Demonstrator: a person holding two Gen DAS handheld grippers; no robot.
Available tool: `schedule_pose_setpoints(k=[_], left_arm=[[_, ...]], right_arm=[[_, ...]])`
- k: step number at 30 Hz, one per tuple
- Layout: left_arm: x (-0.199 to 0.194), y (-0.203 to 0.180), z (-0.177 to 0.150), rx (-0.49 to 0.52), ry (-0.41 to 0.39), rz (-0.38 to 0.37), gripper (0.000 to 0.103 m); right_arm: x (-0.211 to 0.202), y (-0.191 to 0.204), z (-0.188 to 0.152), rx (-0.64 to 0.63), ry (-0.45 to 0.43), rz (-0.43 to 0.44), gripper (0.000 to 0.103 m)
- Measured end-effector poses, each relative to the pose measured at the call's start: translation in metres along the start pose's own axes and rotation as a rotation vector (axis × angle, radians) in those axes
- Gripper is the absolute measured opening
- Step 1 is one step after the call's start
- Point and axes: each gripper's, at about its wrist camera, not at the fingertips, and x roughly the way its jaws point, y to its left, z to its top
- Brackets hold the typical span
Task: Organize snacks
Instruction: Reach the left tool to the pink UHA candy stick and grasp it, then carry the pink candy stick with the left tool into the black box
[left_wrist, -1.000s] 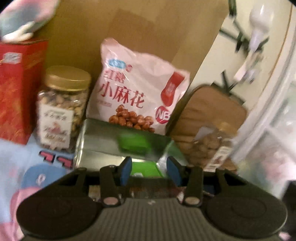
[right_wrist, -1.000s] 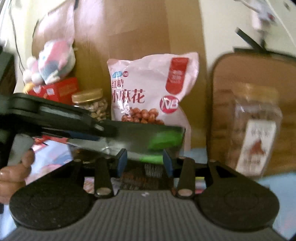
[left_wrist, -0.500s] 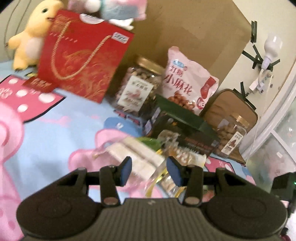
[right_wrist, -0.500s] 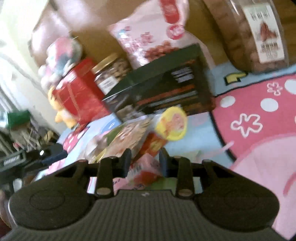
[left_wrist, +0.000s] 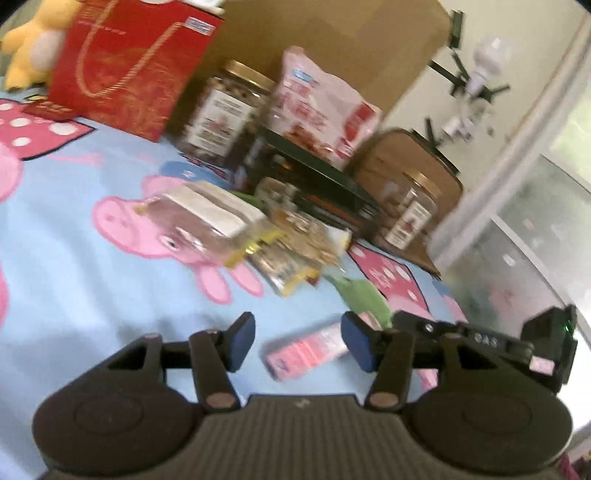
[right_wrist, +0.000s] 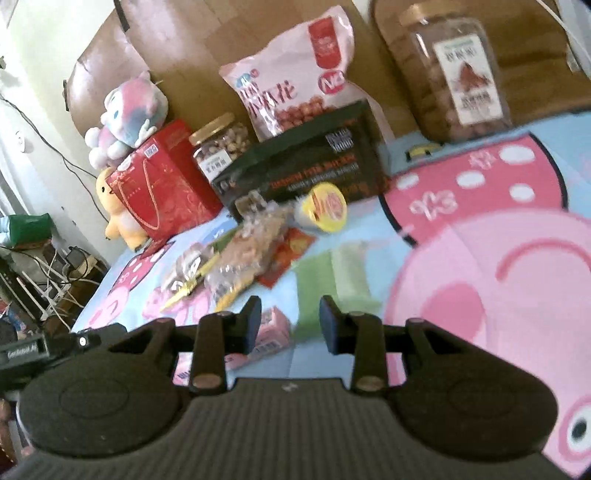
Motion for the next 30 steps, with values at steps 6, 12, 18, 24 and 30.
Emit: schedule_pose_setpoints(k=[6,12,18,24,30], left_arm=[[0.008,-0.002,-0.012,-0.015,0.029,-0.010,0.055],[0.008,-0.001,-0.016,-0.030,0.041,-0.031,0.055],[0.017,-0.002,-0.025,-0.032,0.072,-0.025,0.055],[-0.007,0.023,-0.012,-0.114,0.007,-0.016,0.055],[-0.027,0.036,0.001,-0.166,-0.052,-0.001,0.055]], right_arm=[[0.003,0.005,0.003,0.001,0.008,0.019,0.038],[0.015,0.011,0.002,-0.021,0.022,0.037,0.038],[0.022,0.012,-0.004,-0.010,0.087,0.071,0.038],[0.007,0.028,-0.017,-0.082,0.155,0.168,0.043],[-0.005,0.050,-0.028,-0.342,0.118,0.088,0.058]])
